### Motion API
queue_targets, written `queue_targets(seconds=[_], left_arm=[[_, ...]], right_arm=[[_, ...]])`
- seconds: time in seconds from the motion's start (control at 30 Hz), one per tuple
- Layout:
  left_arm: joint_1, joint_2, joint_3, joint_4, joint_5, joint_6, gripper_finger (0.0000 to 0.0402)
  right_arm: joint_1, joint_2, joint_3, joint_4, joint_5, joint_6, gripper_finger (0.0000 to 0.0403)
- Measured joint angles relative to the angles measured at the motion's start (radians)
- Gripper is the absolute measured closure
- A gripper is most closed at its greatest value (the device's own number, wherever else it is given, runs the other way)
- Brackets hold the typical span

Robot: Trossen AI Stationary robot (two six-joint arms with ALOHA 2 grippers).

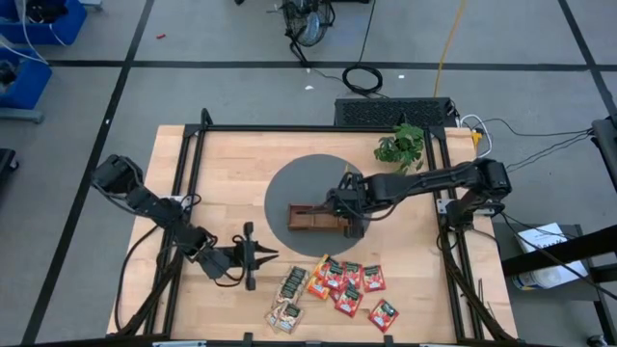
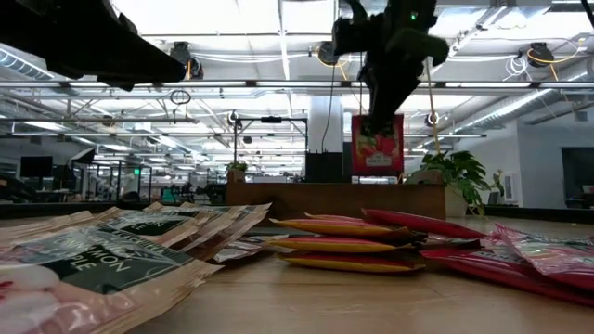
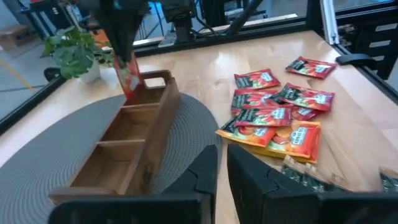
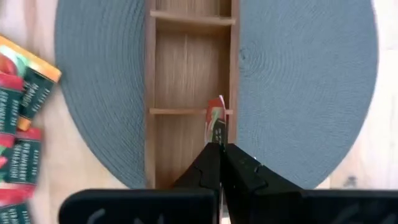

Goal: Pick & Place Tea
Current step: Put the red tea bag into the right section of the wooden organizer

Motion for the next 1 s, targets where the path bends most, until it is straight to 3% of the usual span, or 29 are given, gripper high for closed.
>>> queue_targets(seconds=[0.4,0.57,0.7,1.0], left_arm=[[0.059,0.000,0.000,0.003,0.000,0.045,0.0390],[0.078,0.000,0.000,0.003,0.000,0.045,0.0398],[0.081,0.000,0.000,0.003,0.000,0.045,0.0381],[0.080,0.000,0.000,0.003,0.000,0.044,0.0358]], right_arm=[[-0.004,-0.002,-0.072,0.005,0.000,-0.013,0.0403],[-0.026,-0.002,-0.120,0.082,-0.011,-0.012,0.0403],[-0.054,-0.002,-0.179,0.178,-0.083,-0.012,0.0403],[-0.095,-0.003,-0.220,0.197,-0.048,-0.012,0.0403]])
